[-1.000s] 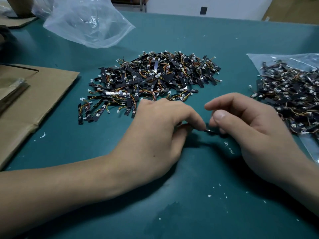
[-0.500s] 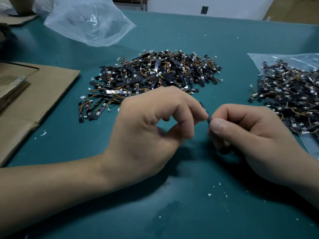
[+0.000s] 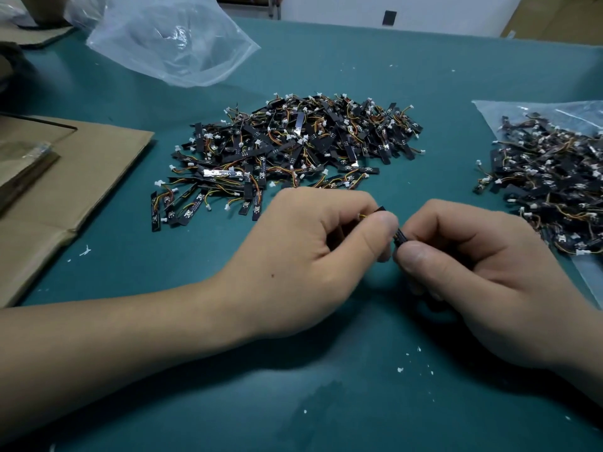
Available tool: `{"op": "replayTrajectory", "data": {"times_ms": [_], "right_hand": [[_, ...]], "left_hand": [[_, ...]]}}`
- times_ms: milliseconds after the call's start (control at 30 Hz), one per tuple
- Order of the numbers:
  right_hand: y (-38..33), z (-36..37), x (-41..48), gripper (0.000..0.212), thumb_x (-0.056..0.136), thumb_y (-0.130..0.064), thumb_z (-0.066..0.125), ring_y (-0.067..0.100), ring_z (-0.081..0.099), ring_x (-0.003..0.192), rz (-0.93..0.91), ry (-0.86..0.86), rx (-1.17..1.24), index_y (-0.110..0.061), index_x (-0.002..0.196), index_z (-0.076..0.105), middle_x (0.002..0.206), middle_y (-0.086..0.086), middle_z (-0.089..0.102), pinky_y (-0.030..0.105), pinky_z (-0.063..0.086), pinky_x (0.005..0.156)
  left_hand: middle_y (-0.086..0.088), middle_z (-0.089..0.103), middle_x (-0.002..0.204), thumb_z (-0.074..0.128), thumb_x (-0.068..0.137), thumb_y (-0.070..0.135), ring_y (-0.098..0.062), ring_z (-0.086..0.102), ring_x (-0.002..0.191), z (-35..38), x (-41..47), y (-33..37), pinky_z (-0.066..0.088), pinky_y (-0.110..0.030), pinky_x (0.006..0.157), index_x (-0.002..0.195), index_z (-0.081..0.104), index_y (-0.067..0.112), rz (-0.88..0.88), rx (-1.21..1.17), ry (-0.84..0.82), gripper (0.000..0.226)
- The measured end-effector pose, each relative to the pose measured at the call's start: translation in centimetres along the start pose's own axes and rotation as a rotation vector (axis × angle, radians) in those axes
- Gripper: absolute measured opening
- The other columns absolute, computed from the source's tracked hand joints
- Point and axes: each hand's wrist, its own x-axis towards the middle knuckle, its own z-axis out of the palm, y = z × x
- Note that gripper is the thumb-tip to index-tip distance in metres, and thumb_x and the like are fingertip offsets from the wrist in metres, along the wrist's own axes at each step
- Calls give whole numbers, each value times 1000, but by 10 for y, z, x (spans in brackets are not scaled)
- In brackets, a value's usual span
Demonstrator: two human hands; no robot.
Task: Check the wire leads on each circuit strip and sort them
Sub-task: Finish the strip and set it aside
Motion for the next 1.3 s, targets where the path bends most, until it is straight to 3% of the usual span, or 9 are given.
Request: {"op": "replayTrajectory", "data": {"times_ms": [133,300,467,667,767,900,1000,1133,1300], "right_hand": [[-1,-1,1,23,95,-41,53,25,55,54,44,-103,68,-26,82,63,65,1,63,39,44,51],[0,-2,1,34,98,-36,51,17,54,52,37,-157,43,-16,74,64,62,0,61,26,42,50],[0,-2,3,34,99,-36,50,25,59,56,24,-199,10,-18,77,67,63,1,62,37,46,53],[0,-2,4,30,96,-34,51,17,61,57,37,-203,25,-20,78,71,64,-5,64,24,45,53],[0,-2,4,30,96,-35,50,18,60,56,45,-203,34,-20,79,71,65,-4,64,26,45,53],[1,-2,3,34,97,-36,50,20,54,52,57,-208,26,-16,74,67,60,3,61,31,42,49],[0,0,4,35,97,-35,51,17,51,51,18,-212,-47,-16,70,63,57,-1,56,30,41,50],[-1,0,4,38,96,-36,50,23,47,54,-15,-239,-88,-10,69,58,58,1,48,40,41,53],[-2,1,4,36,95,-34,49,19,45,54,-8,-236,-91,-12,68,59,59,1,47,36,40,52]], "left_hand": [[-4,58,60,55,101,21,-20,54,58,-3,0,1,42,-34,57,78,71,13,36,-4,30,29],[-16,64,67,53,100,23,-38,59,63,-3,1,3,46,-49,58,81,67,11,-3,-82,-81,26],[0,63,63,56,98,13,-26,56,57,-4,1,3,43,-41,55,73,69,11,61,-31,-39,28],[5,63,62,61,94,11,-20,55,54,-2,1,2,44,-33,54,67,69,16,93,24,-12,28],[6,67,64,59,94,12,-24,58,54,-2,0,2,46,-38,54,73,69,14,74,2,-24,23],[1,70,72,59,92,14,-27,63,61,-3,-2,4,49,-41,56,99,64,14,35,-32,-55,8],[2,69,70,58,88,6,-25,62,60,-4,-2,4,47,-40,56,92,65,12,64,-24,-67,10],[5,66,67,58,81,3,-21,59,59,-5,-1,3,48,-37,55,86,64,10,26,-99,-104,11],[3,69,66,57,79,1,-25,61,59,-4,1,3,49,-38,53,84,64,9,-2,-153,-119,11]]}}
